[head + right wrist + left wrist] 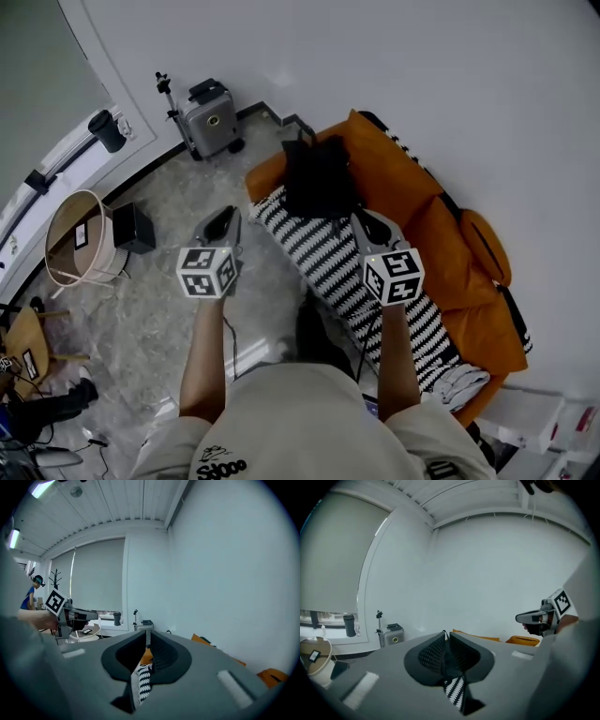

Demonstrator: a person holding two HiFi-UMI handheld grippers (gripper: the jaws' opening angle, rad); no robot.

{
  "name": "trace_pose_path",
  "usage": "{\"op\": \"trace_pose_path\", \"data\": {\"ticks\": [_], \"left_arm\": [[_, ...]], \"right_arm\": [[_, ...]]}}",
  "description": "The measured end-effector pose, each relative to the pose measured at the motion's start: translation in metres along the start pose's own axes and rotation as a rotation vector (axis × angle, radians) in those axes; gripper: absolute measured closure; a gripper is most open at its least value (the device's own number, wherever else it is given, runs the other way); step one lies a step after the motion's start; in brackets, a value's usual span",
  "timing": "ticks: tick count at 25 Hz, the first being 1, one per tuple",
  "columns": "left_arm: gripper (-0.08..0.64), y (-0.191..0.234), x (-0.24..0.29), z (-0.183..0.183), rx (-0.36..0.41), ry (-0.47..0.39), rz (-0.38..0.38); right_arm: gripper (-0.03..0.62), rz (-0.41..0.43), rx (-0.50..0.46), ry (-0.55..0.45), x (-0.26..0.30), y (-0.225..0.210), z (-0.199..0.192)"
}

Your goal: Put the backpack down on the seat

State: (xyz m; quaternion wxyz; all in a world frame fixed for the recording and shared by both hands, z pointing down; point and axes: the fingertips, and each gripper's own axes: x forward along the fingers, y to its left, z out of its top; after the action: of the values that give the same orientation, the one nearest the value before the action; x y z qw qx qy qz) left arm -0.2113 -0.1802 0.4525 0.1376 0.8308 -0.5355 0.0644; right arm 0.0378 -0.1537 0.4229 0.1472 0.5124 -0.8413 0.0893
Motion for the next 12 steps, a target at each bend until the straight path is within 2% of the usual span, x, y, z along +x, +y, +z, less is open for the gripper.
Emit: {"op": "trace_pose_path", "data": {"ticks": [2, 12], "left_arm": [[0.549, -0.007, -0.014, 0.007, 0.008, -0.022, -0.009], [0.549, -0.049, -0.079, 0.047, 0.180, -0.094, -0.041]], "right_arm": [[0.572, 0.002, -0.019, -0.022, -0.015, 0.010, 0.009], [0.589, 0.041, -0.173, -0.129, -0.073, 0.067, 0.058]]}}
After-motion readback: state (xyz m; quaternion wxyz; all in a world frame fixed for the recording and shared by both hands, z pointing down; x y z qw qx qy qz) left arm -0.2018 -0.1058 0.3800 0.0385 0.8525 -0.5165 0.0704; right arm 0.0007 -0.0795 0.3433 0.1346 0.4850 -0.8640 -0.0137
